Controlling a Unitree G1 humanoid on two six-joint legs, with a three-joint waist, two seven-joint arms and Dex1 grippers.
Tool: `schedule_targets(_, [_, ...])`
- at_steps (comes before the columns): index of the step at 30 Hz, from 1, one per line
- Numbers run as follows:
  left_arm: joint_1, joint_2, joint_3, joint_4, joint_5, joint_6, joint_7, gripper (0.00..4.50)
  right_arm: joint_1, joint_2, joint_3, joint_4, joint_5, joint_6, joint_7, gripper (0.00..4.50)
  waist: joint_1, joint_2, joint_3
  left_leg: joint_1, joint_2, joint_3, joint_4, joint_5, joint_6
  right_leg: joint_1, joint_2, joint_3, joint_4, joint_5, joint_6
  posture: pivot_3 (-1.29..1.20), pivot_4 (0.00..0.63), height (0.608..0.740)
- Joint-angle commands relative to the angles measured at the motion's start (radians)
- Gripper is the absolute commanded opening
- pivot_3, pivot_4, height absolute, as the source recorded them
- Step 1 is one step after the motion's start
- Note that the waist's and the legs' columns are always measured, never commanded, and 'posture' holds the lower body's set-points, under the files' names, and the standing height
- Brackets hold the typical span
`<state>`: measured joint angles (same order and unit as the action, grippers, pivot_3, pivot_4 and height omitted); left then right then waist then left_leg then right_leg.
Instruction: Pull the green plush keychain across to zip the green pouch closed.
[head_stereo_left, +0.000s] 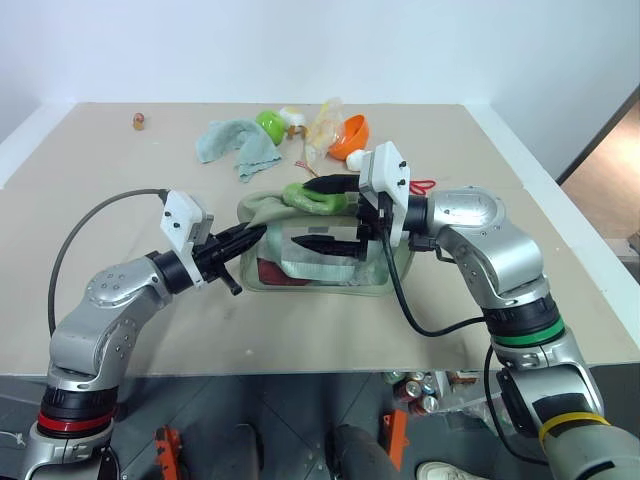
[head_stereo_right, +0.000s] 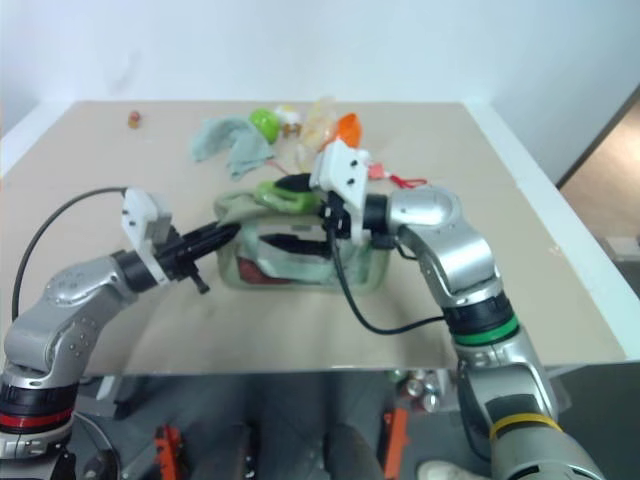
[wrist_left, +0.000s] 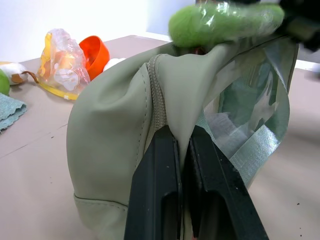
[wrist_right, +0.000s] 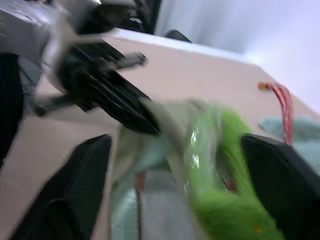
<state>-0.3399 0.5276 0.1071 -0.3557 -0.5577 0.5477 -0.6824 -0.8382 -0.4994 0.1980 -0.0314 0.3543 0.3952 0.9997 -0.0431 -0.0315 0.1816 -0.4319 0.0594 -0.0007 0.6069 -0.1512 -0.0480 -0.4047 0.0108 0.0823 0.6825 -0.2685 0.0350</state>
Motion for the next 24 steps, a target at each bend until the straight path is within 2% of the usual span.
schedule_targets(1, [0.0,0.003,-0.004,-0.025,-0.009,0.009,0.004,0.0,-0.027,-0.016,-0.038,0.016,-0.015,-0.041,0.014,2.67,0.0,0.0,0.0,0.0,0.0,0.0,0.0,0.0,0.0,0.0,0.0,0.0,0.0,0.0,0.0,0.0,0.15,0.74])
schedule_targets(4, [0.005,0.004,-0.002,-0.025,-0.01,0.01,0.005,0.0,-0.025,-0.025,-0.052,0.018,-0.011,-0.044,0.021,1.79,0.0,0.0,0.0,0.0,0.0,-0.001,-0.001,0.0,0.0,0.0,0.001,-0.001,0.0,0.0,0.0,0.0,0.15,0.74])
schedule_targets(5, [0.008,0.004,-0.002,-0.025,-0.009,0.009,0.003,0.0,-0.023,-0.03,-0.057,0.013,-0.007,-0.042,0.023,1.27,0.0,0.0,0.0,0.0,0.0,-0.001,-0.001,0.0,0.0,0.0,0.0,-0.001,0.0,0.0,0.0,0.0,0.15,0.74])
schedule_targets(9, [0.015,0.005,-0.004,-0.022,-0.009,0.009,0.0,0.0,-0.024,-0.049,-0.087,-0.02,0.015,-0.017,0.025,0.02,0.0,0.0,0.0,0.0,0.0,-0.001,0.0,0.0,0.0,0.0,0.0,-0.001,0.0,0.0,0.0,0.0,0.15,0.74])
schedule_targets(17, [0.007,-0.003,-0.005,0.004,0.006,-0.002,0.01,0.0,-0.034,-0.103,-0.198,-0.046,0.1,0.071,0.019,0.02,0.0,0.0,0.0,0.0,0.0,-0.001,0.0,0.0,0.0,0.0,0.0,-0.001,0.0,0.0,0.0,0.0,0.15,0.74])
schedule_targets(24, [-0.004,-0.004,0.011,0.015,0.017,-0.003,0.046,0.0,0.005,-0.265,-0.282,0.073,0.04,-0.007,0.029,0.02,0.001,0.0,0.0,0.0,-0.001,-0.001,0.0,0.0,0.0,0.0,-0.001,0.0,-0.001,-0.001,0.0,0.0,0.15,0.74])
